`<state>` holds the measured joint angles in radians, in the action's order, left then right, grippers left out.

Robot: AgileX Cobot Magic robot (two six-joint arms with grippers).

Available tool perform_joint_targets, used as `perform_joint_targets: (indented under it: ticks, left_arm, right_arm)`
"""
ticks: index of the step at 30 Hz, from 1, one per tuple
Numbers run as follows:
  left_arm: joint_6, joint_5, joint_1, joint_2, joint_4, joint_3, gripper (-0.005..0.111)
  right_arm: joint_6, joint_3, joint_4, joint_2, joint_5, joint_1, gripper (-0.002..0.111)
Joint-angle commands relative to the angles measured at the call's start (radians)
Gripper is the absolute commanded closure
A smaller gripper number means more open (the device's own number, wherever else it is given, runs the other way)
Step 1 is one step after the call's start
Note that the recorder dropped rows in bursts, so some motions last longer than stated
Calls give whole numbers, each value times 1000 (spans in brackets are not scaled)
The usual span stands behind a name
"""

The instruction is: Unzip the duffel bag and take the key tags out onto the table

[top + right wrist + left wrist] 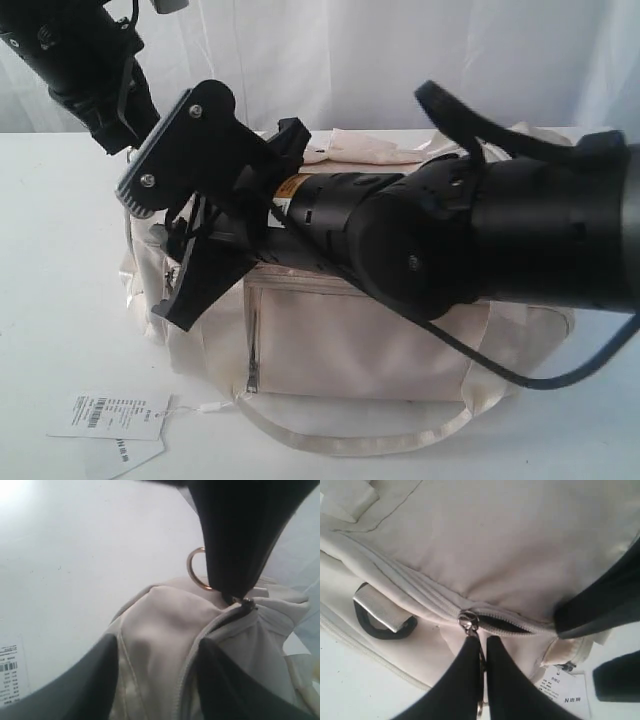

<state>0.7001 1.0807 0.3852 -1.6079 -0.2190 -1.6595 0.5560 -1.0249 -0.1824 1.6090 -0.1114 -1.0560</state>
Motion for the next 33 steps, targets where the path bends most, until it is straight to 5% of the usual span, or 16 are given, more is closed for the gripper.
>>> perform_joint_targets:
  ticks: [1,5,13,23,33]
  left_arm:
    - [7,63,-3,24,-48,-5,107]
    - [7,59,-3,24,-50,-5,107]
    - [7,50,-3,24,-50,-5,107]
    - [7,62,-3,24,-51,-5,107]
    - [7,80,-3,24,-57,-5,107]
  right_arm:
    - [-35,-26,-8,40,-50,-2,81]
    - [-37,-26,-8,57,-32,-2,108]
    - [-37,-26,-8,43,-1,-2,107]
    - [-45,-26,-38,-46,63,-2,57]
    - [-45,-26,-49,24,29,19,56]
